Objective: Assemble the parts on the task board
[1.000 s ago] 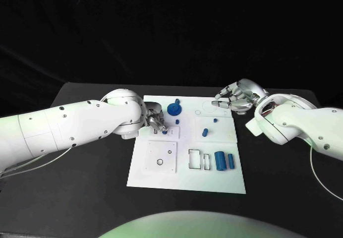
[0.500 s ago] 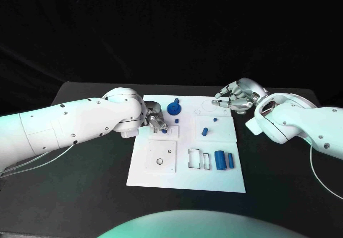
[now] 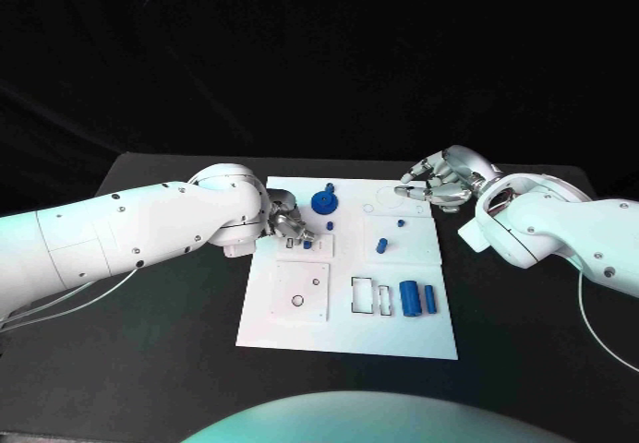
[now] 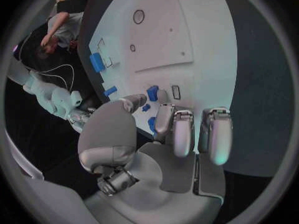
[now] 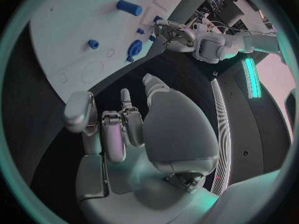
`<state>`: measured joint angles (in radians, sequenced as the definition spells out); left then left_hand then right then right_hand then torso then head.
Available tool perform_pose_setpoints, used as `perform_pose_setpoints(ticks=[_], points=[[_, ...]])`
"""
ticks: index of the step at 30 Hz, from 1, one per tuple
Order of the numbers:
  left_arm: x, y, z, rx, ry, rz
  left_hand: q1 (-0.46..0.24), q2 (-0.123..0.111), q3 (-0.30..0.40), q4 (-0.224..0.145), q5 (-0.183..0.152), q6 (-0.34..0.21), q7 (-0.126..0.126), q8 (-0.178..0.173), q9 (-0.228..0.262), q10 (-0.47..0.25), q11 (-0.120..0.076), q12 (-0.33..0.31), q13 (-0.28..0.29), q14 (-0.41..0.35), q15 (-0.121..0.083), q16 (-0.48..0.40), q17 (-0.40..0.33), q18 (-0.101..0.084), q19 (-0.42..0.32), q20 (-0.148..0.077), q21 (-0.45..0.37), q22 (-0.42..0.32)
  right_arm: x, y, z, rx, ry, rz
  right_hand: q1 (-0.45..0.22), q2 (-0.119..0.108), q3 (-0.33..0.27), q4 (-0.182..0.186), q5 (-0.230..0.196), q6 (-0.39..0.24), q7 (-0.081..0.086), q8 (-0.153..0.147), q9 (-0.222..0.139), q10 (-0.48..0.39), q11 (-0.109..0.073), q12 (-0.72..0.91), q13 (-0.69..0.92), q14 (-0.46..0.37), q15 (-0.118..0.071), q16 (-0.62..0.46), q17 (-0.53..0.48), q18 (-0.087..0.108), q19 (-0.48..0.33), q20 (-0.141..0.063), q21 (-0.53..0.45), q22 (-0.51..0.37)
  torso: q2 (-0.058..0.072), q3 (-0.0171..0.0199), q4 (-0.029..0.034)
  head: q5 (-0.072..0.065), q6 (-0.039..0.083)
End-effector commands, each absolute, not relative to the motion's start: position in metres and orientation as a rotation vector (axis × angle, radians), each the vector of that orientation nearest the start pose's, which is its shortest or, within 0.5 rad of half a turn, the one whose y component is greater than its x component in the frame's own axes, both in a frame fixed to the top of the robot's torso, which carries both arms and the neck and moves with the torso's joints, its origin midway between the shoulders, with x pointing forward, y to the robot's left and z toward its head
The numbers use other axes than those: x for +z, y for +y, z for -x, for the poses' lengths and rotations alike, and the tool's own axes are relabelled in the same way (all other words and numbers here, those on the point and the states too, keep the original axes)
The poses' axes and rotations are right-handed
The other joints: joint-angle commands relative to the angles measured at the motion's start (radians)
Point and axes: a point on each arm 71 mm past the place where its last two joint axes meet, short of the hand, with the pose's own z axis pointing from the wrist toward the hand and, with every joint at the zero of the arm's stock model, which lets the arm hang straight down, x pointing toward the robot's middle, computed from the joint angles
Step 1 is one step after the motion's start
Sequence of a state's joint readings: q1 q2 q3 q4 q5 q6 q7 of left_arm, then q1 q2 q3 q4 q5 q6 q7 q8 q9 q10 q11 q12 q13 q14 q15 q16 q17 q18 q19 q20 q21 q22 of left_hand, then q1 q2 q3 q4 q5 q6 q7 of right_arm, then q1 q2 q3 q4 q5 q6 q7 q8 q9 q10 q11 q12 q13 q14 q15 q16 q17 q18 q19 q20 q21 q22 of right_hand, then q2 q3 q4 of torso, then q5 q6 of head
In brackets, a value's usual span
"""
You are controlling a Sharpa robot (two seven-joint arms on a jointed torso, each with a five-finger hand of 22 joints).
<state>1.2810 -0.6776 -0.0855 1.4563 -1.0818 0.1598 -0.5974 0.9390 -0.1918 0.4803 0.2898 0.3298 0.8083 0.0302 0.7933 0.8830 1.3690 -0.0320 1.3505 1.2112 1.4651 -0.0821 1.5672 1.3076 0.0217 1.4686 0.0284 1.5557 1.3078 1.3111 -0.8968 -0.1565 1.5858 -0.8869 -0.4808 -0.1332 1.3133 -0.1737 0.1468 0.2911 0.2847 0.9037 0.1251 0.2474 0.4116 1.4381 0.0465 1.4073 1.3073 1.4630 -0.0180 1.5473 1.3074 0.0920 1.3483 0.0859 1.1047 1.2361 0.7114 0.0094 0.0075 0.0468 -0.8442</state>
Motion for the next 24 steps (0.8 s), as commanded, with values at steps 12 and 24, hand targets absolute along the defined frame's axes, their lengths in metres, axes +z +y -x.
perform_pose_setpoints(ticks=[12, 24], points=[[-0.205, 0.170, -0.497, -0.387, 2.335, 0.195, -0.065, 0.011, -0.117, 0.005, -0.172, 0.005, 0.003, -0.008, -0.001, 0.001, -0.005, 0.005, 0.006, 0.106, -0.009, 0.004, 0.263, -0.017, 0.091, -0.006, 0.003, 0.250, -0.174, -0.224, -0.483, 0.798, 1.721, -0.416, -0.011, 0.002, 0.005, 0.001, 0.004, -0.005, 0.000, 0.007, 0.002, -0.003, -0.003, -0.005, 0.078, 0.091, -0.007, -0.001, 0.195, 0.015, 0.001, -0.004, 0.003, 0.002, -0.001, 0.0001, -0.0018, -0.001, 0.005], [-0.175, 0.198, -0.519, -0.411, 2.303, 0.283, 0.020, 0.036, -0.141, 0.003, 0.050, -0.028, 0.016, -0.054, -0.030, -0.022, 0.005, -0.015, -0.023, 0.106, -0.001, 0.004, 0.263, -0.012, 0.078, -0.001, -0.011, 0.236, -0.176, -0.224, -0.483, 0.791, 1.728, -0.409, -0.011, 0.004, 0.007, 0.000, 0.004, -0.005, -0.001, 0.008, 0.002, -0.003, -0.003, -0.005, 0.079, 0.091, -0.007, -0.001, 0.197, 0.015, 0.002, -0.004, 0.003, 0.002, -0.002, 0.0004, 0.0017, -0.002, 0.021]])
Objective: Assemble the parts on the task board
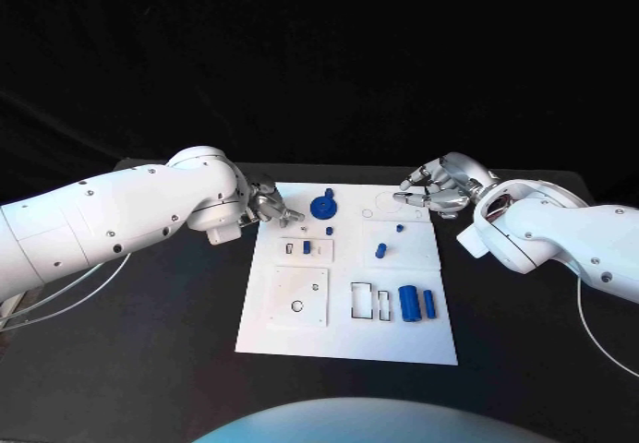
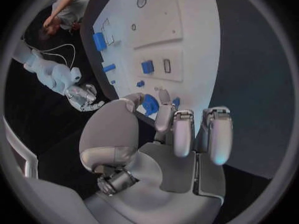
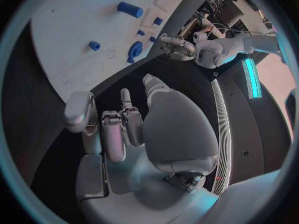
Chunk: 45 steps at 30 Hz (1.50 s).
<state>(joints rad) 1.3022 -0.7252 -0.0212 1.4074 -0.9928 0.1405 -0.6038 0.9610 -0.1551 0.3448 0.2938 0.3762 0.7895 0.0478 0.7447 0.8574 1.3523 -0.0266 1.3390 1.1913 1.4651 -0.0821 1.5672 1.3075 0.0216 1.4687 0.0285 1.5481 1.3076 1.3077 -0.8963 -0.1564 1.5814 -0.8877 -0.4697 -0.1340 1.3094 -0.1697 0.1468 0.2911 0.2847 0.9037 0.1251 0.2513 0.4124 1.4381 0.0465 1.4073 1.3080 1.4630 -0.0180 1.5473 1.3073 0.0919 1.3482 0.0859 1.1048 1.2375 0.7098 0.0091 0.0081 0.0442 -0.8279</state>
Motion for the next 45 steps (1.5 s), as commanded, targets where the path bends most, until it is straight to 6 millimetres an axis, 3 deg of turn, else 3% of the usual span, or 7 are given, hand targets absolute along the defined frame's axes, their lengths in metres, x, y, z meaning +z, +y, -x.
perform_pose_setpoints(ticks=[1, 8, 16, 24, 31, 41, 45], points=[[-0.171, 0.201, -0.522, -0.400, 2.298, 0.280, -0.002, -0.002, -0.008, -0.001, 0.003, -0.011, 0.000, -0.010, -0.007, -0.006, 0.001, -0.004, -0.004, 0.106, -0.001, 0.004, 0.263, -0.012, 0.078, 0.000, -0.004, 0.236, -0.176, -0.224, -0.483, 0.790, 1.729, -0.407, -0.007, 0.000, 0.008, 0.000, 0.004, -0.005, -0.001, 0.004, 0.002, -0.003, -0.003, -0.006, 0.077, 0.091, -0.007, -0.001, 0.196, 0.015, 0.001, -0.004, 0.002, 0.000, 0.001, 0.0010, -0.0001, 0.002, 0.006], [-0.159, 0.212, -0.537, -0.339, 2.281, 0.266, 0.008, -0.001, -0.019, -0.002, -0.001, -0.031, 0.011, -0.052, -0.041, -0.012, 0.010, -0.009, -0.010, 0.106, 0.007, 0.004, 0.263, -0.012, 0.078, 0.007, -0.005, 0.236, -0.176, -0.224, -0.483, 0.788, 1.730, -0.404, -0.005, 0.002, 0.010, -0.001, 0.009, -0.004, -0.001, 0.005, 0.002, -0.003, -0.003, -0.005, 0.078, 0.092, -0.007, -0.001, 0.197, 0.015, 0.003, -0.004, 0.003, 0.001, 0.003, -0.0004, -0.0023, 0.005, 0.014], [-0.158, 0.212, -0.549, -0.283, 2.272, 0.242, 0.016, 0.004, -0.020, -0.002, 0.000, -0.032, 0.014, -0.064, -0.053, -0.013, 0.013, -0.009, -0.011, 0.106, 0.010, 0.004, 0.263, -0.012, 0.078, 0.010, -0.004, 0.236, -0.176, -0.223, -0.483, 0.787, 1.729, -0.404, -0.005, 0.002, 0.012, -0.001, 0.012, -0.005, -0.001, 0.006, 0.003, -0.002, -0.003, -0.004, 0.078, 0.092, -0.008, -0.001, 0.198, 0.015, 0.003, -0.004, 0.004, 0.002, 0.004, -0.0007, 0.0006, 0.005, 0.016], [-0.164, 0.207, -0.559, -0.260, 2.296, 0.210, 0.062, 0.001, -0.027, -0.004, 0.000, -0.054, 0.033, -0.127, -0.119, -0.046, 0.029, -0.039, -0.055, 0.106, 0.024, 0.004, 0.263, -0.012, 0.077, 0.023, -0.006, 0.235, -0.176, -0.223, -0.484, 0.787, 1.727, -0.404, -0.005, 0.002, 0.013, -0.001, 0.014, -0.005, -0.001, 0.006, 0.003, -0.004, -0.003, -0.006, 0.076, 0.091, -0.008, -0.002, 0.195, 0.016, 0.002, -0.004, 0.001, 0.000, 0.005, -0.0014, -0.0013, 0.008, 0.014], [-0.170, 0.201, -0.561, -0.256, 2.320, 0.185, 0.069, 0.002, -0.032, -0.002, -0.010, -0.053, 0.037, -0.140, -0.137, -0.062, 0.033, -0.054, -0.078, 0.106, 0.028, 0.004, 0.263, -0.011, 0.076, 0.027, -0.007, 0.235, -0.176, -0.223, -0.484, 0.787, 1.724, -0.406, -0.005, 0.002, 0.013, -0.001, 0.016, -0.005, -0.001, 0.006, 0.003, -0.005, -0.004, -0.007, 0.075, 0.091, -0.008, -0.002, 0.193, 0.016, 0.001, -0.004, -0.002, -0.002, 0.009, -0.0036, -0.0043, 0.009, 0.016], [-0.172, 0.197, -0.561, -0.248, 2.343, 0.168, 0.065, 0.006, -0.035, -0.001, -0.016, -0.052, 0.039, -0.144, -0.145, -0.067, 0.035, -0.059, -0.086, 0.106, 0.030, 0.004, 0.263, -0.011, 0.076, 0.029, -0.007, 0.235, -0.176, -0.223, -0.483, 0.787, 1.720, -0.408, -0.006, 0.001, 0.013, -0.001, 0.016, -0.007, -0.001, 0.005, 0.003, -0.015, -0.003, -0.020, 0.061, 0.090, -0.008, -0.003, 0.190, 0.018, -0.002, -0.004, -0.009, -0.007, 0.009, -0.0035, -0.0019, 0.013, 0.016], [-0.174, 0.196, -0.560, -0.249, 2.364, 0.153, 0.070, 0.012, -0.035, -0.003, -0.016, -0.041, 0.037, -0.142, -0.149, -0.065, 0.035, -0.059, -0.085, 0.106, 0.030, 0.004, 0.263, -0.011, 0.076, 0.030, -0.007, 0.235, -0.176, -0.223, -0.483, 0.788, 1.719, -0.408, -0.007, 0.001, 0.014, 0.000, 0.016, -0.008, -0.001, 0.005, 0.003, -0.014, -0.003, -0.019, 0.062, 0.090, -0.008, -0.004, 0.190, 0.017, -0.001, -0.004, -0.008, -0.006, 0.008, -0.0038, -0.0041, 0.016, 0.013]])
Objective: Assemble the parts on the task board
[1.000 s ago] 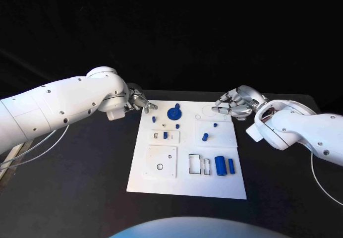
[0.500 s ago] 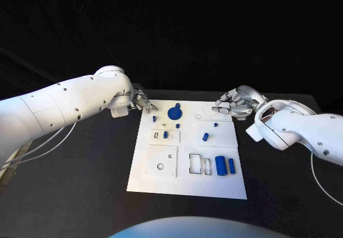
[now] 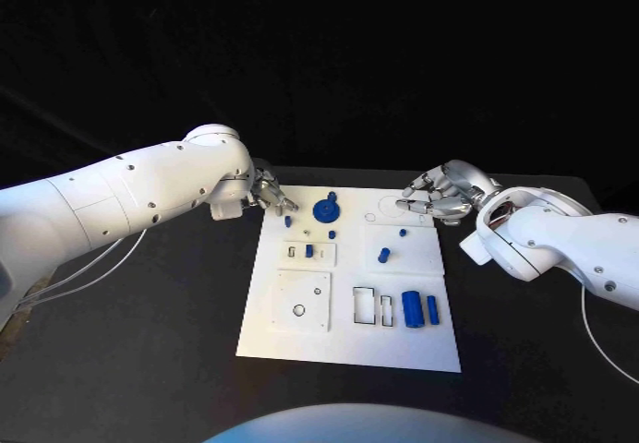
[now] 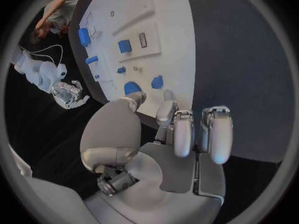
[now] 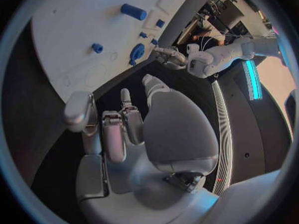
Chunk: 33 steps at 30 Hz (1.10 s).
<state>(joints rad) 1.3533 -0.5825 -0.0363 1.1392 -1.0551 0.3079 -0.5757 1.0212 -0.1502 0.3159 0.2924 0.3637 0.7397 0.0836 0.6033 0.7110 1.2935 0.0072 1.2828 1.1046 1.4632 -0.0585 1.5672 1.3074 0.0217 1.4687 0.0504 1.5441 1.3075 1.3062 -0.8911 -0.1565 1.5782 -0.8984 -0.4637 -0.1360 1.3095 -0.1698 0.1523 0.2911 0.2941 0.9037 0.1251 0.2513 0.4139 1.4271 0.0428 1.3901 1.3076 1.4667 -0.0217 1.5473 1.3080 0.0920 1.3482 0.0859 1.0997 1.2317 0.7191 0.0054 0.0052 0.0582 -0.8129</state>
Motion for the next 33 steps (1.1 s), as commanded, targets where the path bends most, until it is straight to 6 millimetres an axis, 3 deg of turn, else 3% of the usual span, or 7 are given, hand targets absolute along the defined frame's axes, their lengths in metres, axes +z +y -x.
perform_pose_setpoints(ticks=[1, 16, 22, 25, 27, 33], points=[[-0.1739, 0.1955, -0.5604, -0.249, 2.367, 0.151, 0.011, 0.008, -0.006, -0.002, -0.004, 0.012, 0.001, 0.001, -0.004, -0.007, 0.000, -0.003, 0.001, 0.108, 0.007, 0.004, 0.263, -0.011, 0.076, 0.008, -0.003, 0.235, -0.1759, -0.2224, -0.4833, 0.789, 1.719, -0.408, -0.007, 0.001, 0.008, 0.000, 0.007, -0.008, -0.001, 0.005, 0.001, -0.003, 0.001, -0.002, 0.063, 0.086, -0.004, -0.004, 0.189, 0.017, -0.001, -0.004, -0.003, 0.000, -0.001, -0.0002, -0.0014, 0.001, -0.002], [-0.1766, 0.1924, -0.5612, -0.253, 2.387, 0.136, 0.030, 0.016, 0.000, -0.003, 0.011, 0.021, 0.000, 0.001, -0.013, -0.007, -0.001, -0.004, -0.002, 0.108, 0.006, 0.004, 0.263, -0.011, 0.077, 0.008, -0.003, 0.236, -0.1760, -0.2217, -0.4835, 0.790, 1.720, -0.407, -0.007, 0.001, 0.008, 0.000, 0.007, -0.008, -0.001, 0.005, 0.001, -0.003, 0.001, -0.002, 0.063, 0.086, -0.004, -0.004, 0.189, 0.017, -0.001, -0.004, -0.003, 0.000, -0.001, -0.0002, 0.0003, 0.005, -0.002], [-0.1773, 0.1915, -0.5617, -0.260, 2.386, 0.145, 0.042, 0.033, 0.008, -0.002, 0.014, 0.027, -0.001, 0.001, -0.020, -0.007, -0.002, -0.005, -0.003, 0.108, 0.005, 0.004, 0.263, -0.011, 0.076, 0.008, -0.003, 0.236, -0.1760, -0.2213, -0.4834, 0.790, 1.721, -0.407, -0.008, 0.001, 0.009, 0.000, 0.008, -0.009, -0.001, 0.005, 0.001, -0.003, 0.001, -0.002, 0.063, 0.086, -0.004, -0.004, 0.189, 0.017, -0.001, -0.005, -0.003, 0.000, 0.000, 0.0000, -0.0007, 0.007, -0.004], [-0.1779, 0.1912, -0.5617, -0.261, 2.388, 0.146, 0.052, 0.040, 0.013, -0.003, 0.003, 0.029, -0.002, 0.002, -0.024, -0.007, -0.002, -0.005, -0.005, 0.108, 0.005, 0.004, 0.263, -0.011, 0.076, 0.008, -0.004, 0.236, -0.1759, -0.2213, -0.4834, 0.790, 1.719, -0.408, -0.008, 0.001, 0.009, 0.000, 0.008, -0.009, -0.001, 0.005, 0.001, -0.003, 0.001, -0.002, 0.063, 0.086, -0.004, -0.004, 0.189, 0.017, -0.001, -0.005, -0.003, 0.000, 0.000, -0.0004, -0.0014, 0.007, -0.006], [-0.1783, 0.1910, -0.5617, -0.260, 2.389, 0.146, 0.067, 0.049, 0.024, -0.003, -0.037, 0.032, -0.003, 0.004, -0.031, -0.007, -0.003, -0.005, -0.006, 0.108, 0.004, 0.004, 0.263, -0.011, 0.076, 0.007, -0.004, 0.236, -0.1758, -0.2214, -0.4835, 0.790, 1.717, -0.408, -0.008, 0.001, 0.009, 0.000, 0.008, -0.009, -0.001, 0.005, 0.001, -0.003, 0.001, -0.002, 0.063, 0.086, -0.004, -0.004, 0.189, 0.017, -0.001, -0.005, -0.003, 0.000, 0.000, -0.0005, -0.0014, 0.007, -0.006], [-0.1786, 0.1909, -0.5615, -0.259, 2.386, 0.151, 0.114, 0.060, 0.063, -0.009, -0.052, 0.048, -0.011, 0.027, -0.030, -0.008, -0.009, -0.006, -0.009, 0.108, -0.001, 0.004, 0.263, -0.011, 0.076, 0.004, -0.004, 0.237, -0.1758, -0.2218, -0.4836, 0.789, 1.717, -0.410, -0.008, 0.001, 0.009, 0.000, 0.008, -0.009, -0.001, 0.005, 0.001, -0.003, 0.001, -0.002, 0.063, 0.086, -0.004, -0.004, 0.189, 0.017, -0.001, -0.005, -0.003, 0.000, 0.000, -0.0003, -0.0004, 0.008, -0.008]])
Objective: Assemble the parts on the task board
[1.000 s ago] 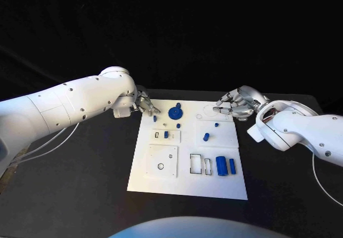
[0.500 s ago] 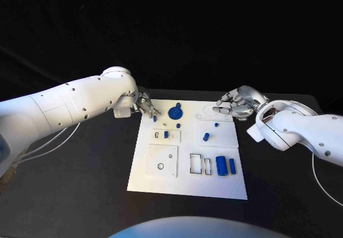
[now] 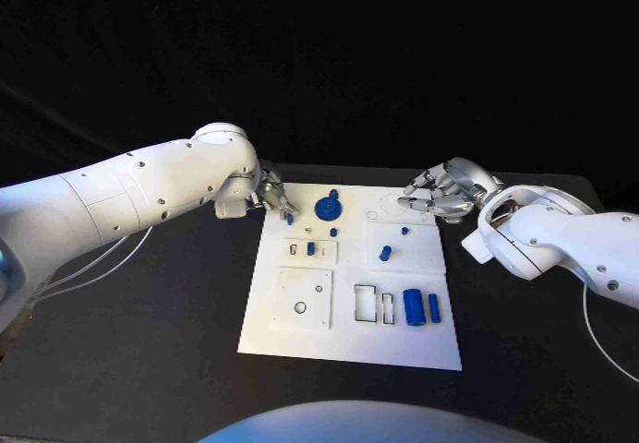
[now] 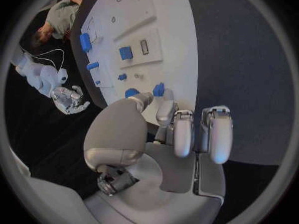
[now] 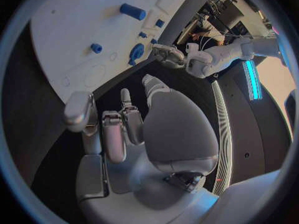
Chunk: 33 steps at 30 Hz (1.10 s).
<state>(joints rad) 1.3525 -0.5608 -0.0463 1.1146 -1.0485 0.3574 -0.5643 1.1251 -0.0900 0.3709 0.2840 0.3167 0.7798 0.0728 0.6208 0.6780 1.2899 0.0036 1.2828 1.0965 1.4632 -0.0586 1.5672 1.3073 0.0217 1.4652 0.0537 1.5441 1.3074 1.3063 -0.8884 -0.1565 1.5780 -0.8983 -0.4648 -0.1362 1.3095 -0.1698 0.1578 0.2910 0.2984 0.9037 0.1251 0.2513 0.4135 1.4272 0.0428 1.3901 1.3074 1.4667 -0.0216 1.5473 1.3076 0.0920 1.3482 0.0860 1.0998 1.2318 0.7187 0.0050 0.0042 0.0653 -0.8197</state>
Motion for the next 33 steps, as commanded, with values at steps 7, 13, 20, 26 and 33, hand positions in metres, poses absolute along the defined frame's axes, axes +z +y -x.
perform_pose_setpoints(ticks=[7, 13, 20, 26, 33], points=[[-0.179, 0.190, -0.561, -0.262, 2.384, 0.151, 0.054, 0.004, 0.065, -0.004, -0.070, 0.003, -0.008, 0.041, 0.018, -0.006, -0.013, -0.008, -0.006, 0.108, -0.007, 0.004, 0.263, -0.011, 0.080, -0.006, -0.005, 0.237, -0.176, -0.222, -0.484, 0.788, 1.717, -0.411, -0.011, 0.002, 0.005, 0.000, 0.005, -0.009, -0.001, 0.006, 0.002, -0.003, 0.001, -0.003, 0.062, 0.086, -0.004, -0.004, 0.189, 0.018, -0.002, -0.005, -0.005, -0.001, 0.000, 0.0003, 0.0008, 0.002, -0.005], [-0.179, 0.190, -0.561, -0.279, 2.388, 0.162, 0.092, 0.003, 0.139, -0.020, -0.107, 0.004, -0.019, 0.090, 0.049, -0.003, -0.022, -0.007, -0.007, 0.108, -0.014, 0.004, 0.263, -0.011, 0.080, -0.013, -0.005, 0.238, -0.176, -0.222, -0.484, 0.787, 1.716, -0.411, -0.011, 0.003, 0.005, 0.001, 0.005, -0.009, -0.001, 0.006, 0.002, -0.004, 0.001, -0.004, 0.061, 0.086, -0.004, -0.005, 0.187, 0.018, -0.002, -0.005, -0.006, -0.002, -0.001, 0.0007, 0.0003, 0.002, -0.006], [-0.179, 0.188, -0.560, -0.315, 2.391, 0.188, 0.128, -0.009, 0.371, -0.113, -0.185, -0.016, -0.022, 0.175, 0.120, 0.013, -0.025, -0.003, -0.003, 0.108, -0.017, 0.004, 0.263, -0.012, 0.083, -0.018, -0.003, 0.241, -0.176, -0.222, -0.484, 0.787, 1.716, -0.412, -0.012, 0.003, 0.006, 0.001, 0.005, -0.009, -0.001, 0.006, 0.002, -0.004, 0.001, -0.003, 0.061, 0.086, -0.004, -0.005, 0.187, 0.018, -0.003, -0.005, -0.007, -0.002, -0.001, 0.0012, 0.0012, 0.004, -0.007], [-0.178, 0.190, -0.558, -0.342, 2.372, 0.220, 0.102, -0.023, 0.431, -0.145, -0.183, -0.018, -0.022, 0.197, 0.142, 0.023, -0.026, 0.004, 0.004, 0.108, -0.018, 0.004, 0.263, -0.013, 0.084, -0.018, -0.002, 0.243, -0.176, -0.223, -0.485, 0.784, 1.713, -0.417, -0.020, 0.007, 0.008, 0.002, 0.006, -0.010, 0.000, 0.007, 0.003, -0.004, 0.001, -0.005, 0.060, 0.086, -0.004, -0.005, 0.188, 0.018, -0.003, -0.005, -0.009, -0.003, -0.002, 0.0009, 0.0008, 0.004, -0.007], [-0.175, 0.192, -0.551, -0.377, 2.355, 0.235, 0.093, -0.037, 0.453, -0.169, -0.158, -0.014, -0.022, 0.205, 0.150, 0.028, -0.029, 0.007, 0.008, 0.108, -0.020, 0.004, 0.263, -0.013, 0.084, -0.019, -0.002, 0.243, -0.176, -0.224, -0.486, 0.780, 1.709, -0.423, -0.032, 0.011, 0.010, 0.002, 0.006, -0.011, 0.000, 0.008, 0.004, -0.004, 0.001, -0.005, 0.060, 0.085, -0.004, -0.005, 0.186, 0.018, -0.003, -0.004, -0.012, -0.004, -0.003, 0.0001, 0.0036, 0.005, -0.008]])
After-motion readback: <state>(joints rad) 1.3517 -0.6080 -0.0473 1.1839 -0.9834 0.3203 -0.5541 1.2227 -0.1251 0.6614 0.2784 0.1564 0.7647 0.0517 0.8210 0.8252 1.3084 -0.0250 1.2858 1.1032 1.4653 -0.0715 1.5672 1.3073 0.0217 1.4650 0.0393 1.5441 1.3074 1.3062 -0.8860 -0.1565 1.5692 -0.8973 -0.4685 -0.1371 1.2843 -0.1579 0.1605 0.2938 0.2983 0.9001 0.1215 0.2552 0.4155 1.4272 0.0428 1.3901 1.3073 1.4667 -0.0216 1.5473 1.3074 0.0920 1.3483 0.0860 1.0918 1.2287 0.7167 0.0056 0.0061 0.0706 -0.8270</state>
